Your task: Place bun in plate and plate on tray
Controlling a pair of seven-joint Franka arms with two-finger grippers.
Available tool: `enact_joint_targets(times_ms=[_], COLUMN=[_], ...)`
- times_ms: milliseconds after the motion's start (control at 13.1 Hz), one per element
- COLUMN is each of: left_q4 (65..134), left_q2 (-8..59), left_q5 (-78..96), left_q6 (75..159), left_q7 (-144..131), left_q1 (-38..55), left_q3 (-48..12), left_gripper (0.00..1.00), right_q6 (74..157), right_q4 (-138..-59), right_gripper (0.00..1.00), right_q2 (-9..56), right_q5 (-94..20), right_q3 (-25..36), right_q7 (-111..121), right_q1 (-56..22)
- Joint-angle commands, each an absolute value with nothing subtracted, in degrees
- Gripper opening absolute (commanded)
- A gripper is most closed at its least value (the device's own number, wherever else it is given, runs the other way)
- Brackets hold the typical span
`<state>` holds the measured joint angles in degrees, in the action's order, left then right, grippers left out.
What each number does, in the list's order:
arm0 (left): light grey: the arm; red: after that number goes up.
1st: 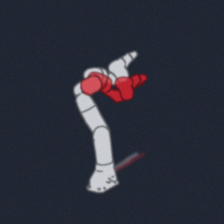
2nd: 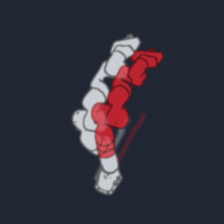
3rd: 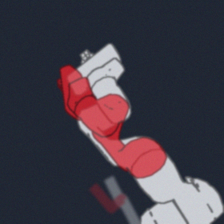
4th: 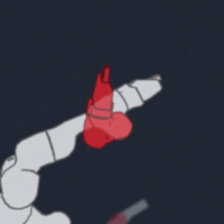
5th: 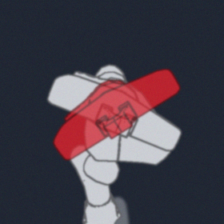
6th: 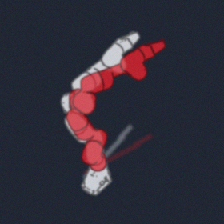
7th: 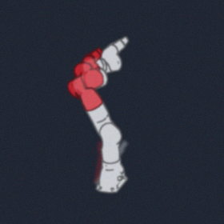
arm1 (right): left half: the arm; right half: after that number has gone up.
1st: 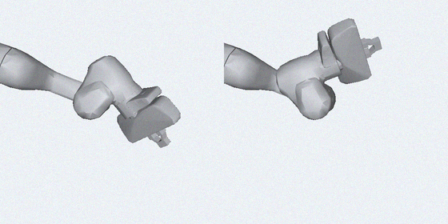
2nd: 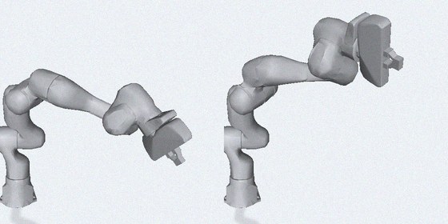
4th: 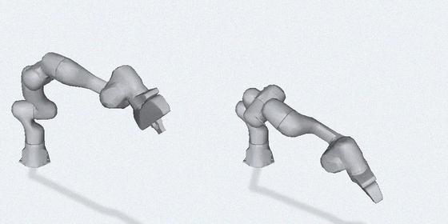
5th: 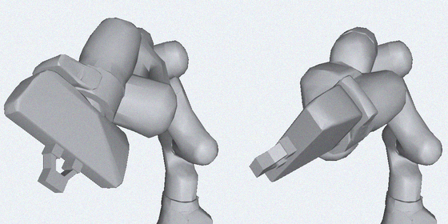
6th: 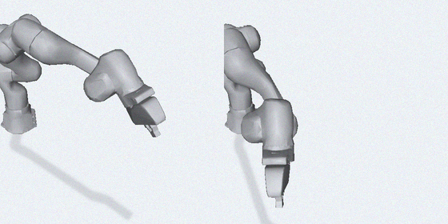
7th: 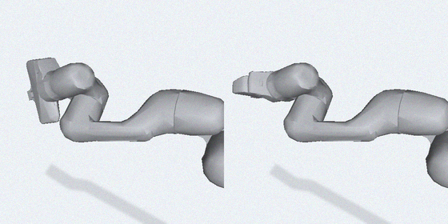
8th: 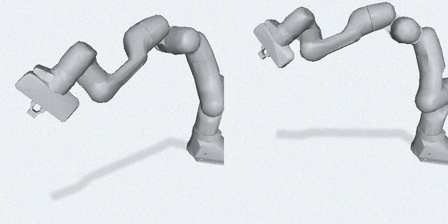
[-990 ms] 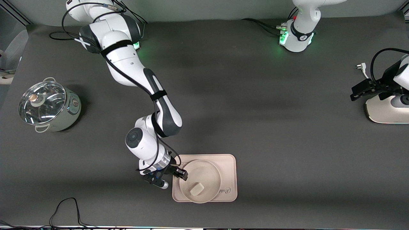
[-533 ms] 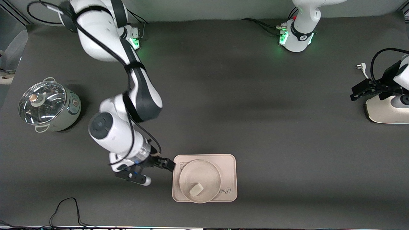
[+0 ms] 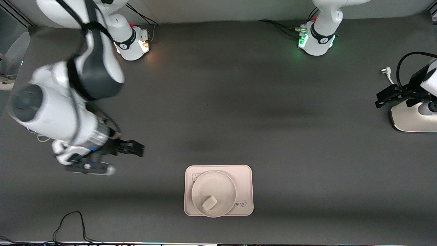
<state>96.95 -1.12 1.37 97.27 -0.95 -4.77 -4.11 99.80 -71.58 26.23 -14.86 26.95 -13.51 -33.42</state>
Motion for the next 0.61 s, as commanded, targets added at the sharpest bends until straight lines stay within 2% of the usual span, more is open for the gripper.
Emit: enact_joint_targets(times_ms=[0,381,457,533], left_q4=[95.98,95.98,95.89,95.89], left_q2=[-0.53,-0.70,-0.79,-0.79], left_q5=[0.53,0.88,0.88,1.05], left_q6=[97.03,96.42,96.42,96.42], left_q7=[-1.32,-1.14,-0.97,-0.97], left_q1=[-4.57,-4.66,-4.66,-4.66], left_q3=[-4.13,-4.13,-4.13,-4.13], left_gripper=[1.00,1.00,1.00,1.00], right_q6=[100.02,98.09,98.17,98.61], right_q4=[-78.66,-80.41,-82.33,-84.88], right_gripper=[1.00,1.00,1.00,1.00], right_q2=[19.26,16.44,14.78,12.42], right_q5=[-9.76,-9.58,-9.49,-9.23], right_q3=[27.07,29.17,28.66,25.43], right_q7=[-12.74,-12.31,-12.30,-11.52], right_q1=[-34.72,-34.54,-33.76,-30.10])
